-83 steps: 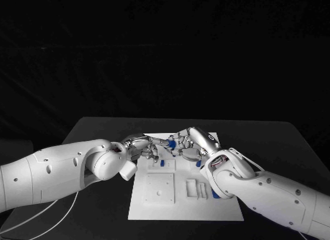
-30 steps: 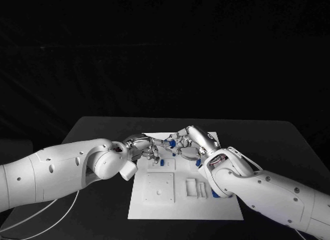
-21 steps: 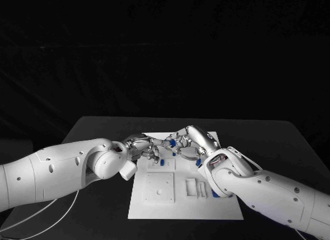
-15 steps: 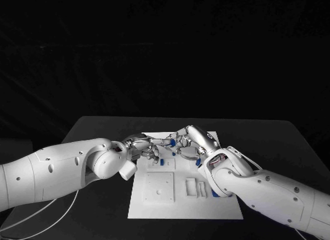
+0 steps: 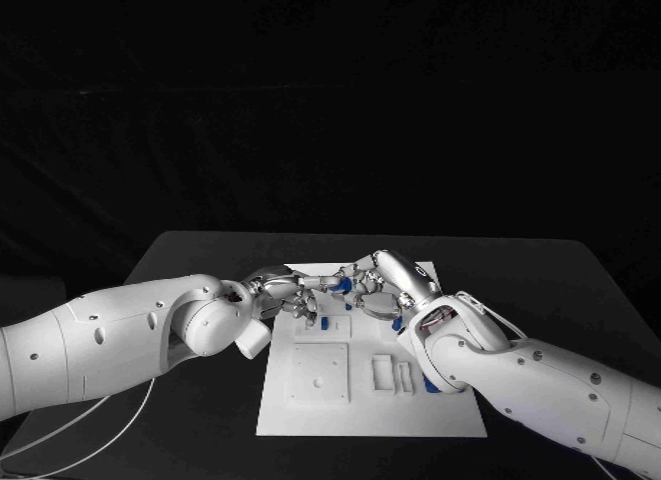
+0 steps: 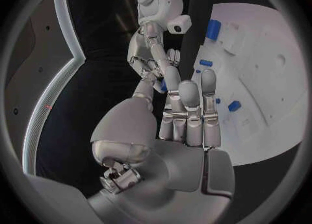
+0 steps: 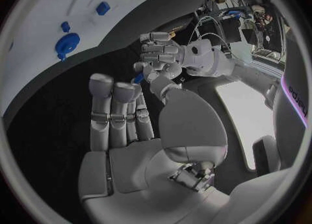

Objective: Assemble the parts on the task board

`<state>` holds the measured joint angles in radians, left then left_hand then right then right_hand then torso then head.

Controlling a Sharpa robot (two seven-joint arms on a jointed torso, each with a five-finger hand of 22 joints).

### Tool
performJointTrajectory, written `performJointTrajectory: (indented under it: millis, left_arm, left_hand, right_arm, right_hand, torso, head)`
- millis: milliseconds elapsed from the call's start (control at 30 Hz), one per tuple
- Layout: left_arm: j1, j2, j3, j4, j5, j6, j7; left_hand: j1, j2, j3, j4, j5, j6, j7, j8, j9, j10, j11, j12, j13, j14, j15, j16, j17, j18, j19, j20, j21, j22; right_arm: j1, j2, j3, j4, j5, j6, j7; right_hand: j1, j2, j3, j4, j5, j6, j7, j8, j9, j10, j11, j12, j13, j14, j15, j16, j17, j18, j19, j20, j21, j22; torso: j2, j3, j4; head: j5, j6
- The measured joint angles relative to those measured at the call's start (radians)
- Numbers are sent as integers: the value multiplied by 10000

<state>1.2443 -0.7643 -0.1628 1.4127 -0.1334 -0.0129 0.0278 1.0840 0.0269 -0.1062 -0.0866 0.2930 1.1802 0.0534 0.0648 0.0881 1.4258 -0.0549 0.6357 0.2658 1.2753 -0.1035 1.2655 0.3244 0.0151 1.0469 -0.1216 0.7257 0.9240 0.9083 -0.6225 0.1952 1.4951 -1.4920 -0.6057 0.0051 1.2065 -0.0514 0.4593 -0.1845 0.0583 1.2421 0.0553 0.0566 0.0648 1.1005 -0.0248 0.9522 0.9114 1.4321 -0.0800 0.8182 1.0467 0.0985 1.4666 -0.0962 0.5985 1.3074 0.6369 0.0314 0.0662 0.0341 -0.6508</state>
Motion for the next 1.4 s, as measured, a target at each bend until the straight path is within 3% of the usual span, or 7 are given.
performJointTrajectory:
  millis: [200,633,767,867,1000,1100,1400]
  left_arm:
    - [0,-66,0,-116,-147,-1,34]
    - [0,-185,3,-297,-528,-12,73]
    - [0,-257,8,-353,-731,43,108]
    - [0,-314,12,-388,-952,117,164]
    - [2,-354,16,-398,-1386,285,296]
    - [4,-347,20,-396,-1668,431,377]
    - [9,-213,27,-385,-2532,932,571]
  left_hand:
    - [18,-18,-328,137,1,-141,32,0,65,-38,35,-40,-27,-43,43,0,-44,0,-36,36,0,-82]
    - [82,-83,-607,277,27,-284,106,0,156,-164,161,-177,-145,-197,124,-157,-186,0,-129,129,77,-272]
    - [82,-83,-636,248,350,-220,42,0,335,-270,158,-279,-232,-261,134,-304,-307,0,-235,160,5,-369]
    - [28,-29,-707,233,983,103,-90,131,818,-312,118,-348,-271,-306,89,-349,-396,1,-270,124,-18,-420]
    - [-94,93,-831,109,1475,160,-175,304,2295,-359,70,-390,-268,-386,84,-349,-464,0,-306,88,-56,-467]
    - [-222,221,-875,-59,1653,-105,-294,273,4732,-484,88,-348,-179,-453,94,-188,-568,1,-381,92,-56,-485]
    - [-300,298,-856,32,1708,-139,-503,418,8441,-610,-38,-232,-31,-618,63,-76,-698,0,-484,123,-56,-499]
  right_arm:
    - [0,-60,3,64,44,74,41]
    - [1,-187,6,142,145,214,132]
    - [1,-269,6,156,200,337,177]
    - [1,-344,6,180,252,434,218]
    - [1,-452,11,250,341,570,294]
    - [1,-493,15,289,392,654,346]
    - [3,-533,21,378,533,1020,505]
  right_hand:
    - [1,-2,-235,235,311,0,-1,1,0,0,0,0,22,-36,-36,0,-1,0,0,0,-60,0]
    - [-39,-46,-204,345,387,-15,-19,2,0,0,1,0,20,-36,-35,0,-2,-2,0,0,-100,-1]
    - [-34,-42,-245,387,387,-15,-19,2,0,0,1,0,20,-36,-36,0,-2,-2,0,0,-100,-1]
    - [-31,-40,-277,418,386,-15,-19,2,0,0,1,0,20,-36,-35,0,4,-2,0,0,-100,-1]
    - [-30,-39,-286,427,386,-15,-20,3,0,-2,-1,0,16,-36,-35,0,11,-2,0,0,-121,-1]
    - [-30,-39,-286,427,386,-17,-21,3,0,-57,-15,0,2,-36,-36,0,11,-3,0,0,-156,-1]
    - [18,7,-315,397,384,-45,-26,3,0,-107,33,0,-12,-36,-35,-1,28,-3,0,0,-196,-1]
  torso:
    - [-1,0,0]
    - [1,7,0]
    - [2,6,-5]
    - [3,6,-10]
    - [4,1,-11]
    - [3,2,-9]
    - [3,-3,-6]
  head:
    - [7,-8]
    - [9,-19]
    - [8,-19]
    - [7,-25]
    - [5,-40]
    - [4,-59]
    - [3,-145]
